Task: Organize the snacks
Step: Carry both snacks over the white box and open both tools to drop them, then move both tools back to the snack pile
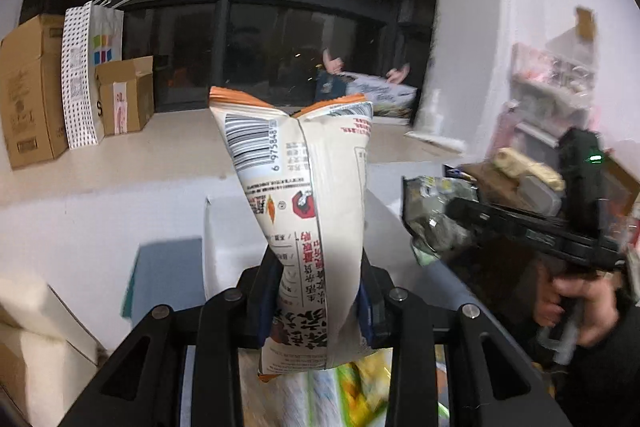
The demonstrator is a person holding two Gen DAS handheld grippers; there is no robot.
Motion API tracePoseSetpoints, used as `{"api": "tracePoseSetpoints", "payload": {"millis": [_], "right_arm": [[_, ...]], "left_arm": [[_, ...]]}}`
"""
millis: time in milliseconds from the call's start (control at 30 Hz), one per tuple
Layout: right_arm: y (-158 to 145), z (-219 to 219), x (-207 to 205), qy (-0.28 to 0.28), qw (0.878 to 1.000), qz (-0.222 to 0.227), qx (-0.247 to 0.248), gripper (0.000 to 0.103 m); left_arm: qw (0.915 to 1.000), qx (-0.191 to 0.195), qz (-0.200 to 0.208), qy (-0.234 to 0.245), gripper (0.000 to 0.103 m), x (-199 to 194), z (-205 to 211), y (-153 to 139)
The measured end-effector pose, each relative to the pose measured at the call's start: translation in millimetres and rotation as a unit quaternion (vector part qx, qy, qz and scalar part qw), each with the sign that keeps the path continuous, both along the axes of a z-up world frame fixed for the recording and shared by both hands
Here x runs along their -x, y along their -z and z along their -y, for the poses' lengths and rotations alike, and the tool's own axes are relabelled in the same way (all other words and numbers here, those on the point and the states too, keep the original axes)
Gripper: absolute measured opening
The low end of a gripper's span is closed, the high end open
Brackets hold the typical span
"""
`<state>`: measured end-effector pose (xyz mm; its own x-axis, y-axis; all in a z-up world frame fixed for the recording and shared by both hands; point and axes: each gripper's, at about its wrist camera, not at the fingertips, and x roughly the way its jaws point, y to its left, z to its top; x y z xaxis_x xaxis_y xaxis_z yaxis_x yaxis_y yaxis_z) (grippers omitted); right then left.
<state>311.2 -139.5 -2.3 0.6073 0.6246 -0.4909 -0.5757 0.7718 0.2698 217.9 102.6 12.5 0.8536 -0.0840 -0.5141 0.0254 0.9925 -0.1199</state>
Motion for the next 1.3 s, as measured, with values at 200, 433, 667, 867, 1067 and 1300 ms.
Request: {"api": "tracePoseSetpoints", "payload": {"millis": [200,433,667,867,1067,1300], "right_arm": [[13,-33,-59,0.008,0.998,-0.028,0.054,0.031],[27,-39,-90,0.037,0.996,-0.058,0.053,0.103],[11,-11,-63,0.044,0.998,-0.047,0.006,0.103],[-11,21,-19,0.076,0.996,-0.005,-0.054,0.103],[-14,33,41,0.023,0.998,0.006,-0.055,0.103],[16,44,120,0.006,1.000,0.013,0.000,0.103]], "left_arm": [[0.9982,-0.009,-0.058,-0.010,0.038,-89,-15,23],[0.9961,0.006,-0.066,-0.058,0.103,-120,-40,36],[0.9979,0.019,-0.007,-0.062,0.103,-69,-45,20],[0.9980,-0.014,0.045,-0.041,0.103,-3,-18,3],[0.9994,0.000,0.035,-0.008,0.103,58,6,4],[0.9993,0.021,0.027,-0.013,0.103,128,17,26]]}}
